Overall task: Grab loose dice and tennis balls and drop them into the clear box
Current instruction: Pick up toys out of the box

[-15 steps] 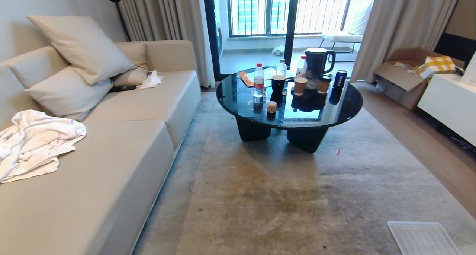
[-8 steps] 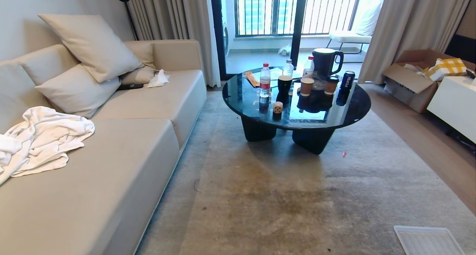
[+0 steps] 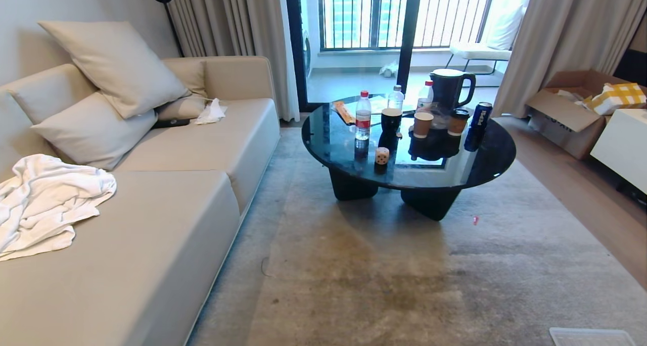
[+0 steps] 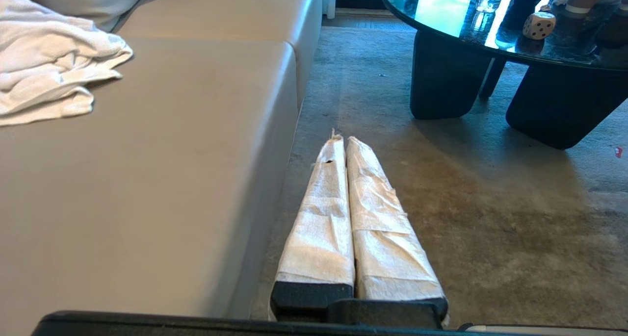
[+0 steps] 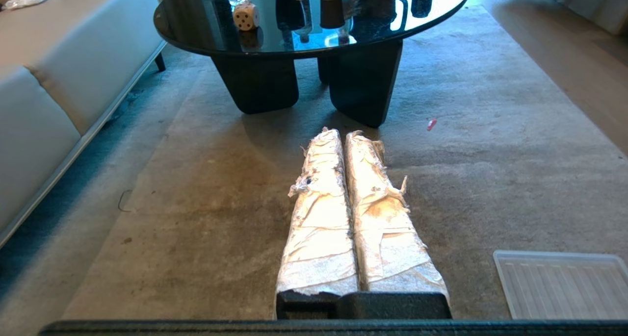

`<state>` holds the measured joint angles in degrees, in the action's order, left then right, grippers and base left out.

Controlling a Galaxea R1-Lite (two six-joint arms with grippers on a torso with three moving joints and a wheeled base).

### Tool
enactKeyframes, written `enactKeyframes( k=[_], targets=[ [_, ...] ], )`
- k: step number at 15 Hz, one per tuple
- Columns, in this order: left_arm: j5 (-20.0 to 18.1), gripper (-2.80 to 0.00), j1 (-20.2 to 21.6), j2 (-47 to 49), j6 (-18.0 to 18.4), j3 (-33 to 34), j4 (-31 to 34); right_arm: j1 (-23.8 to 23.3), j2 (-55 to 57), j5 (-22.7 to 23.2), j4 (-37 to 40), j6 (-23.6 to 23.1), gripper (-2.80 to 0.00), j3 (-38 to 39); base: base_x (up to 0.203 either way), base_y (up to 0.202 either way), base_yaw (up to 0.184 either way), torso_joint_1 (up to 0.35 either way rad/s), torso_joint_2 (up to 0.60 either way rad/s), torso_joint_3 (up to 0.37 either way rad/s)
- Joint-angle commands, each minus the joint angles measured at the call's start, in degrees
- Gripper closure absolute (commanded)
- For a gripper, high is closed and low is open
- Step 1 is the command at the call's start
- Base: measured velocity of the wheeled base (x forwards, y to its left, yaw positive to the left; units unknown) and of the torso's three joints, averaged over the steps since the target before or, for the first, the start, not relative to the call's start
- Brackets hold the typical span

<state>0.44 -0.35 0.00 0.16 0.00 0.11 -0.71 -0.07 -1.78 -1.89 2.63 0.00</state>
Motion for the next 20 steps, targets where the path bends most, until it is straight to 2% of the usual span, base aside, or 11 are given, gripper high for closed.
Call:
enactKeyframes(
  k=[1,20],
  targets=[
    [-0.7,0.00,0.0,0.0,0.6,0.0,0.0,0.0,0.0,0.0,0.0,0.0,0.00,0.7,0.184,0.000,-0.001,0.005,0.00,0.002],
    [-0.7,0.00,0.0,0.0,0.6,0.0,0.0,0.0,0.0,0.0,-0.1,0.0,0.00,0.7,0.184,0.000,-0.001,0.003,0.00,0.002]
  ],
)
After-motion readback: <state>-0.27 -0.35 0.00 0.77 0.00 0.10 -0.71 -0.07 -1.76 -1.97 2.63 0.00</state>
